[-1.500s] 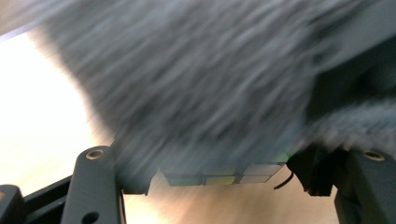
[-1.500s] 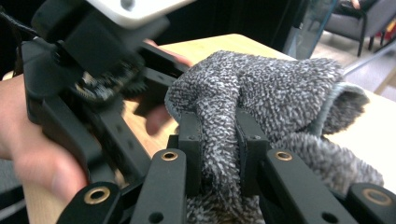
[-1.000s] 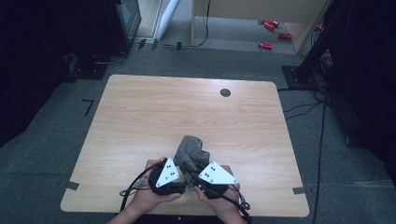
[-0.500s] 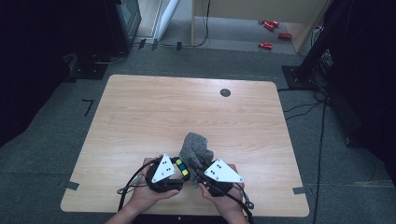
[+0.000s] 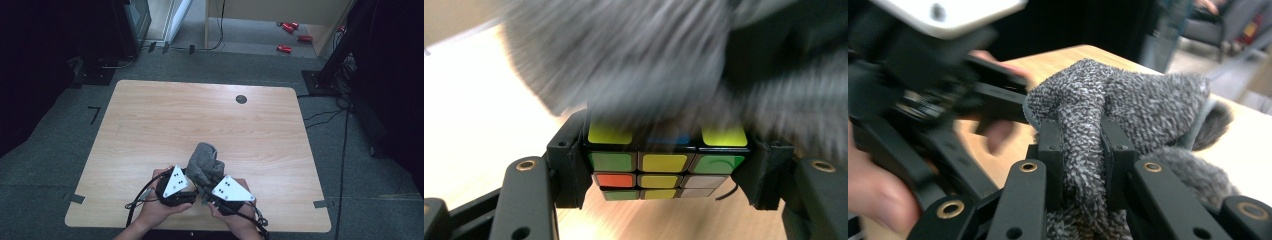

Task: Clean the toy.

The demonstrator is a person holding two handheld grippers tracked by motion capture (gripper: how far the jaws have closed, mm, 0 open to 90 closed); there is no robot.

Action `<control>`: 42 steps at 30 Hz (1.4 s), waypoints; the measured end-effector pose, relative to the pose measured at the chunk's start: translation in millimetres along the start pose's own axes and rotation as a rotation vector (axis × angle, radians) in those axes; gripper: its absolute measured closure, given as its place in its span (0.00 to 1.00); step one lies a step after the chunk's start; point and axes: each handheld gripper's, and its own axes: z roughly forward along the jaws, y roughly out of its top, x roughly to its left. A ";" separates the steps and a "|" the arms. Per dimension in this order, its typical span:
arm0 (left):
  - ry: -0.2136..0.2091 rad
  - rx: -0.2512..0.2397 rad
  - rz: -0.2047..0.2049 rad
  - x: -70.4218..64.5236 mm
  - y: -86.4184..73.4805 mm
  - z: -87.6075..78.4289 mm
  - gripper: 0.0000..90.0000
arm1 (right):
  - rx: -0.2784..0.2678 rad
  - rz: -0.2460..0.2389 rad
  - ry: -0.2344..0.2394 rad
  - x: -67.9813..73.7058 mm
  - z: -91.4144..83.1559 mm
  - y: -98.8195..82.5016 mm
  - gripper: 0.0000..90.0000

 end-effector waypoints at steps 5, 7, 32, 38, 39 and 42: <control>0.040 -0.015 0.046 1.3 1.5 -3.3 0.38 | -0.021 0.045 -0.066 -9.7 -5.0 3.0 0.85; 0.042 -0.027 -0.003 9.4 -0.1 -5.7 0.38 | -0.017 0.075 -0.101 -18.9 -9.5 2.1 0.85; -0.003 -0.078 0.013 10.1 -1.7 -11.4 0.38 | -0.044 0.088 -0.090 -25.0 -13.5 2.6 0.85; -0.031 -0.062 0.031 -0.1 -0.9 -4.8 0.38 | -0.053 -0.031 0.004 1.7 -7.4 4.8 0.84; -0.031 -0.054 0.038 -1.9 -0.7 -3.9 0.38 | -0.047 -0.036 0.009 4.8 -5.2 3.9 0.84; -0.027 -0.048 0.048 -1.5 -1.2 -4.6 0.38 | -0.039 -0.001 0.002 -1.8 -4.5 3.8 0.84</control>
